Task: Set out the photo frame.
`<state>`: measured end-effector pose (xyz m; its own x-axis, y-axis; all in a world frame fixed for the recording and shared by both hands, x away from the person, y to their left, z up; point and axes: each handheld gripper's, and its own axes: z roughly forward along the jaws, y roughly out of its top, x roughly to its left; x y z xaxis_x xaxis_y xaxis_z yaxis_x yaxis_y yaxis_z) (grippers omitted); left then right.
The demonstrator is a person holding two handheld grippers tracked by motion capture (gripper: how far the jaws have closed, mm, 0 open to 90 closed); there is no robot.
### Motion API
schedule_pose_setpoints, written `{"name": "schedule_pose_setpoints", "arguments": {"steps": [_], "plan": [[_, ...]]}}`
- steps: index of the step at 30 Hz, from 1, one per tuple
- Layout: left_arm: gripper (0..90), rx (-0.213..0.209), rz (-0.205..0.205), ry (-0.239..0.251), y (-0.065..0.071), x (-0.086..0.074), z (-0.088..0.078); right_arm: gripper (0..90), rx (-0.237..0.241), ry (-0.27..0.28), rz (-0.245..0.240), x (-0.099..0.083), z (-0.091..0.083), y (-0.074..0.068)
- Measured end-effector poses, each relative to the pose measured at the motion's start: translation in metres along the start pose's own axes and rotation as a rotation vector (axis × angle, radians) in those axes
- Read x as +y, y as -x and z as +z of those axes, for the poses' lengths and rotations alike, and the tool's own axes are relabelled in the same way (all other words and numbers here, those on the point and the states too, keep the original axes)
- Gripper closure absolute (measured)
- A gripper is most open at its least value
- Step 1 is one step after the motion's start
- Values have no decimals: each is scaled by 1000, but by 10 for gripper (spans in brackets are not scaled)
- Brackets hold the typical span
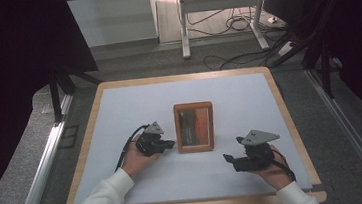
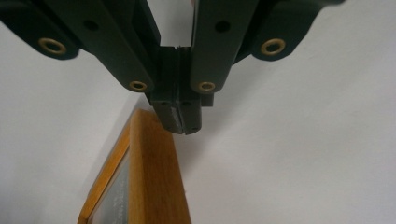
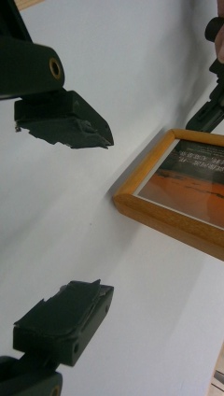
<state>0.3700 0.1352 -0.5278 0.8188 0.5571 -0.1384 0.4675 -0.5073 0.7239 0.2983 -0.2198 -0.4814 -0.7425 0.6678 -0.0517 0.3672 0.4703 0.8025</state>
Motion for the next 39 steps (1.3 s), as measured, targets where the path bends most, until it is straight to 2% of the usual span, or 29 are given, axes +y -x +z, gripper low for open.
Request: {"name": "schedule_pose_setpoints", "arguments": {"steps": [3, 7, 15, 23, 25, 31, 35, 39], "plan": [[898, 15, 11, 11, -1, 1, -7, 235, 9, -1, -1, 0, 2, 1], [898, 27, -17, 24, -2, -2, -12, 235, 16, -1, -3, 0, 5, 1], [897, 56, -20, 26, -2, -10, -21, 235, 19, -23, -24, -2, 12, -2], [848, 85, -58, 74, 0, -21, -38, 235, 6, -18, -6, -7, 9, -2], [795, 94, -56, 79, 3, -23, -41, 234, -5, -13, -5, -9, 7, -2], [543, 124, -65, 94, 9, -29, -46, 233, -15, -3, 21, -14, 2, 1], [415, 144, -102, 83, 9, -32, -49, 230, -24, -5, 45, -19, 1, 6], [338, 165, -135, 85, 10, -39, -54, 223, -39, -18, 82, -26, 3, 11]]}}
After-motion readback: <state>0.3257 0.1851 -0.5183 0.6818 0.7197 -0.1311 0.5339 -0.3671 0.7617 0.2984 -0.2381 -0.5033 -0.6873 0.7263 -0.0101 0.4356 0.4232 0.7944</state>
